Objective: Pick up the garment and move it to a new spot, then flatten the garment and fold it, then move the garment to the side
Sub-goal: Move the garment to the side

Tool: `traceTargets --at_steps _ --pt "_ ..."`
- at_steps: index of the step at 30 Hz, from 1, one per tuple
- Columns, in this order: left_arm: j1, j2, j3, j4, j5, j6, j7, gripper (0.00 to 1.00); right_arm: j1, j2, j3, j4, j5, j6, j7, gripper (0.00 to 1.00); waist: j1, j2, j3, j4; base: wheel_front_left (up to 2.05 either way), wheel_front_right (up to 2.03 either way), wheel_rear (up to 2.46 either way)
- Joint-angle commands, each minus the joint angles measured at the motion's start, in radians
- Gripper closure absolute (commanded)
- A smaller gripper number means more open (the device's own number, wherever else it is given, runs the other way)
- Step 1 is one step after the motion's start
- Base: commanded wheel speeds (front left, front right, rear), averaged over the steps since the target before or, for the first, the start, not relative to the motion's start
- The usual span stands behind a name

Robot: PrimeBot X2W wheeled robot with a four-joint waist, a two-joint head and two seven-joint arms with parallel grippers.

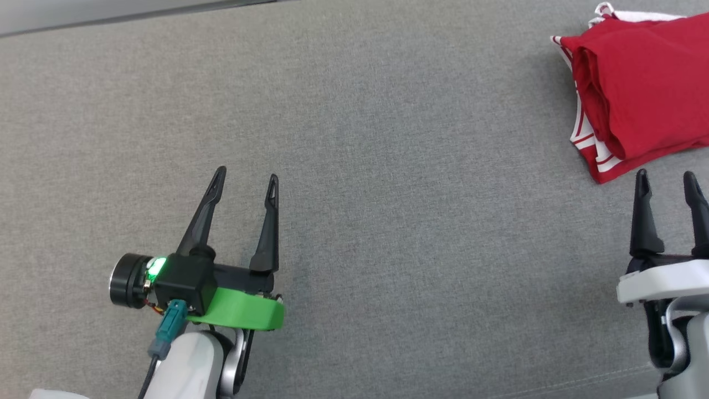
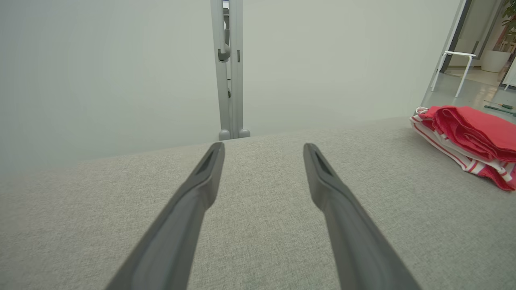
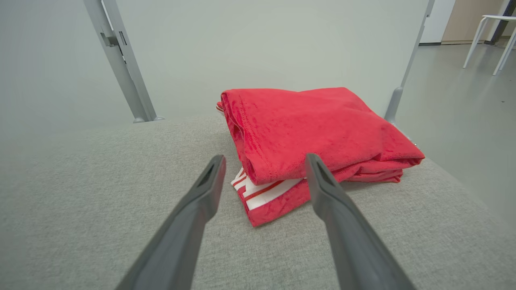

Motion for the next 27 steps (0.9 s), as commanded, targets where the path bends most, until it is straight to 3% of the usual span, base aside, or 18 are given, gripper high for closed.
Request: traceTargets --at_steps 1,10,16,27 --pt "0.026 0.008 0.011 0.008 -0.01 0.007 -0.004 0.0 0.031 0.019 0.01 -0.026 -0.011 -0.002 -0.004 0.0 0.0 0.0 -0.087 0.028 0.0 0.0 0.0" --pt "0.14 0.03 0.085 0.033 -0.063 0.039 -0.006 0.0 0.177 0.106 0.105 -0.196 -0.074 -0.002 0.044 0.0 0.0 0.0 -0.18 0.097 0.0 0.0 0.0" --pt "0.202 0.042 0.114 0.055 -0.089 0.042 -0.008 0.0 0.253 0.128 0.126 -0.256 -0.093 -0.002 0.079 0.0 0.0 0.0 -0.244 0.126 0.0 0.0 0.0" --pt "0.281 0.052 0.105 0.101 -0.099 0.026 -0.007 0.0 0.362 0.13 0.147 -0.284 -0.105 -0.002 0.124 0.0 0.0 0.0 -0.329 0.117 0.0 0.0 0.0"
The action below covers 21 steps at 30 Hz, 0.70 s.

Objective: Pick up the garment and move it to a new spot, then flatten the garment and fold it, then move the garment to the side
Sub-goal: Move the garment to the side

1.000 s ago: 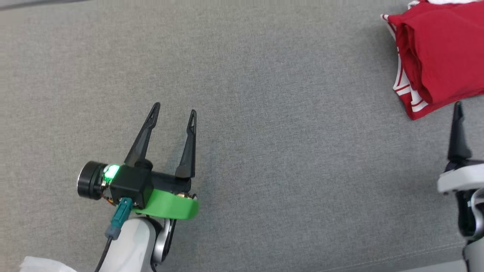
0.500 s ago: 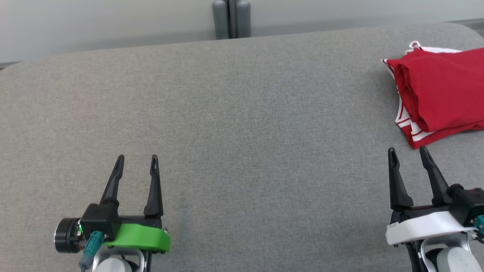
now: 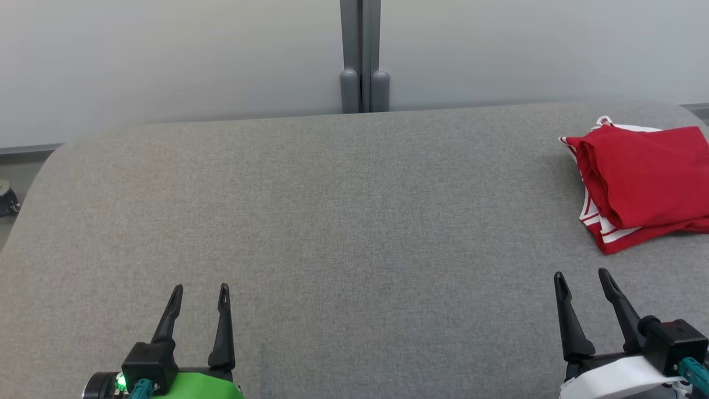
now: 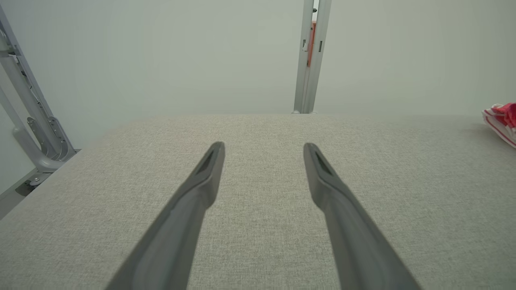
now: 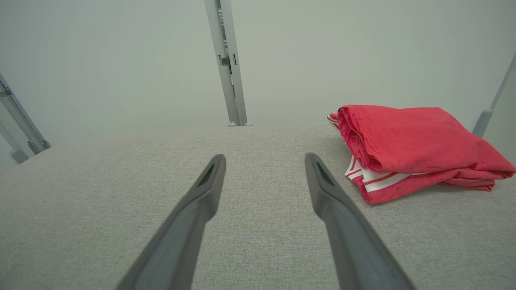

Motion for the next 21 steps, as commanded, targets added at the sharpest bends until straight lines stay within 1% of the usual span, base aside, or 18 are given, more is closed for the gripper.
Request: traceTargets --at_steps 1,10,21 --pt "0.02 0.007 0.0 0.006 -0.006 -0.005 -0.002 0.0 0.016 -0.002 0.002 -0.009 -0.007 -0.002 0.004 0.0 0.0001 0.0 -0.021 -0.001 0.0 0.0 0.0" --pt "0.037 0.01 -0.007 0.035 -0.01 -0.003 -0.002 0.0 0.047 -0.001 -0.001 -0.016 0.004 -0.002 0.011 0.0 0.0001 0.0 -0.039 -0.003 0.0 0.0 0.0" --pt "0.028 0.01 -0.013 0.053 -0.013 0.0 -0.003 0.0 0.044 -0.003 -0.001 -0.011 0.008 -0.002 0.001 0.0 0.0001 0.0 -0.04 -0.003 0.0 0.0 0.0"
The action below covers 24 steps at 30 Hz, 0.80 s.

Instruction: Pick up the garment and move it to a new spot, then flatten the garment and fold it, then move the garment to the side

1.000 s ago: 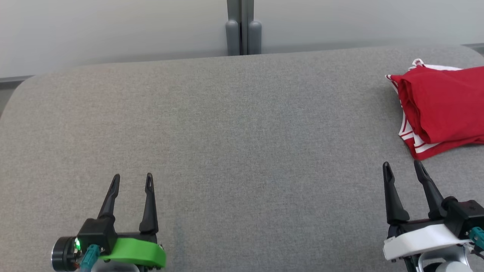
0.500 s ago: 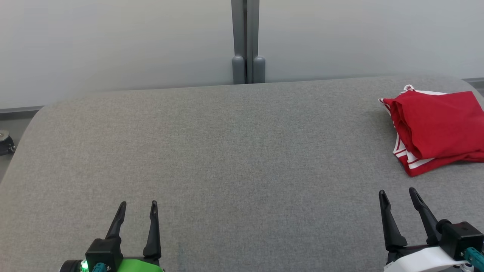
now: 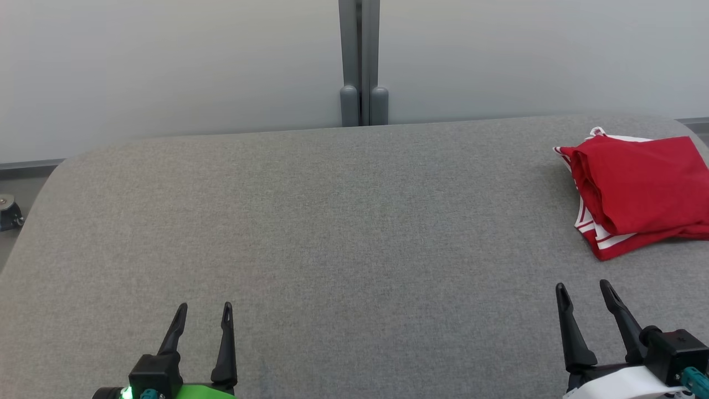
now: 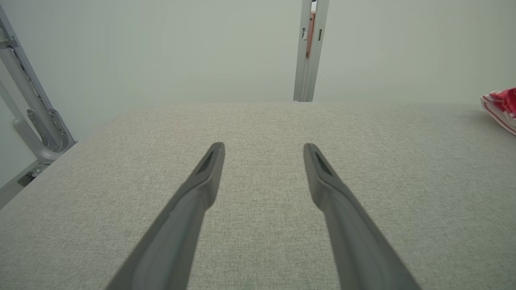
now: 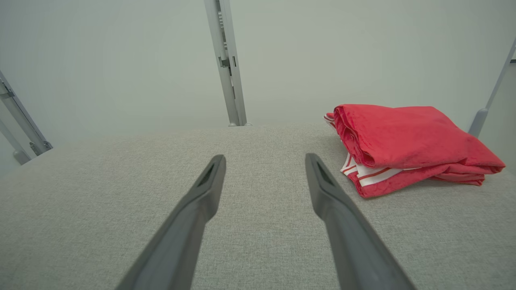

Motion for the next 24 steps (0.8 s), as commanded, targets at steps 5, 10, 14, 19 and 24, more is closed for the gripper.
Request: traceTargets --at_steps 5,10,14,19,24 --pt "-0.007 0.005 -0.001 0.005 -0.008 0.007 -0.003 0.0 -0.001 -0.002 -0.001 0.004 0.002 -0.002 -0.011 0.0 0.0001 0.0 0.002 0.001 0.0 0.0 0.0" --pt "-0.012 0.006 0.0 0.006 -0.006 0.008 -0.003 0.0 -0.007 -0.003 -0.002 0.009 0.004 -0.002 -0.016 0.0 0.0001 0.0 0.002 0.001 0.0 0.0 0.0" --pt "0.004 -0.005 -0.002 0.026 -0.006 0.0 0.004 1.0 0.004 0.003 0.003 0.03 0.004 0.0 -0.008 1.0 0.0001 0.0 0.002 0.001 0.0 0.0 0.0" --pt "-0.007 -0.013 0.02 0.029 -0.095 -0.013 0.028 1.0 -0.012 0.0 0.005 0.046 0.105 0.0 0.002 1.0 0.0001 0.0 0.004 0.001 0.0 0.0 0.0" --pt "-0.019 -0.019 0.042 0.031 -0.18 -0.026 0.052 1.0 -0.036 -0.005 0.005 0.068 0.204 0.0 0.014 1.0 0.0001 0.0 0.005 0.0 0.0 0.0 0.0"
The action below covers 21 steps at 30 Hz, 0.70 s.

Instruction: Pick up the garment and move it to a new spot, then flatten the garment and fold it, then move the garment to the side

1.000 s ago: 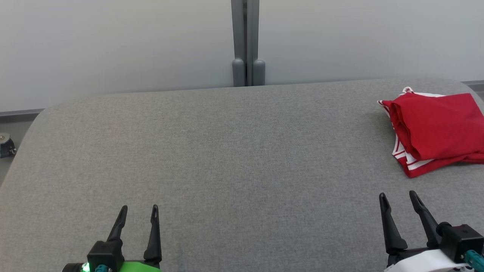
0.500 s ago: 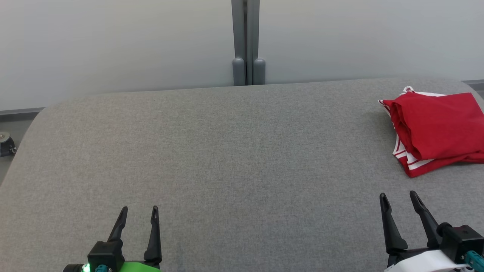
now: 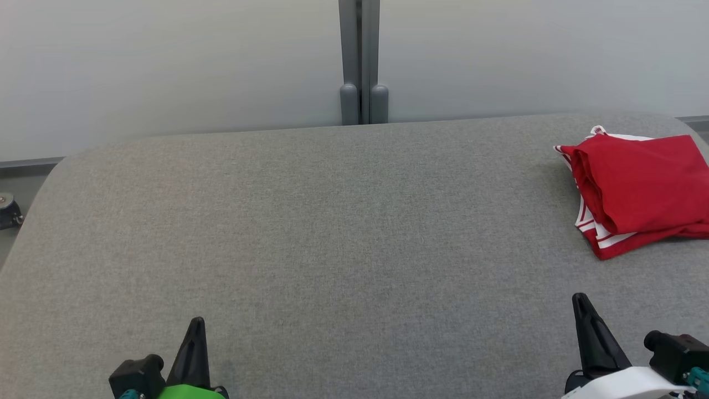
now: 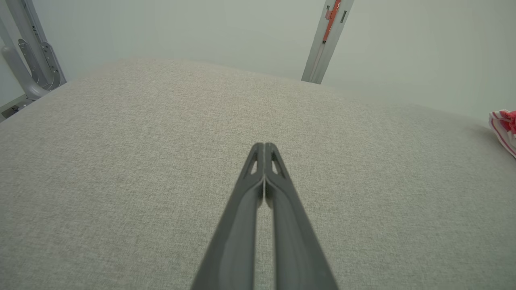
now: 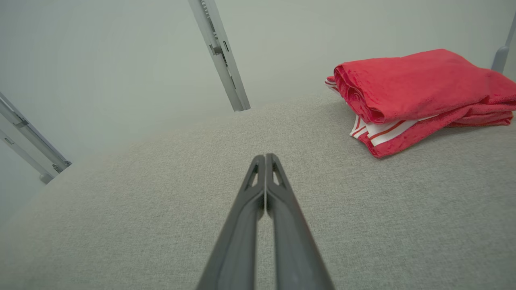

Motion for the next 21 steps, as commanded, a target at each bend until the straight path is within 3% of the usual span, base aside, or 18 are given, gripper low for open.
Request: traceTargets --at_steps 1,21 --pt "-0.03 0.0 0.017 -0.013 -0.045 -0.009 0.01 1.0 -0.034 -0.007 -0.001 -0.004 0.055 0.0 0.006 1.0 0.0001 0.0 0.0 0.0 0.0 0.0 0.0" --pt "-0.073 -0.022 0.096 -0.011 -0.344 -0.055 0.093 1.0 -0.111 -0.016 -0.004 0.063 0.391 0.0 0.051 1.0 0.0001 0.0 0.006 -0.002 0.0 0.0 0.0"
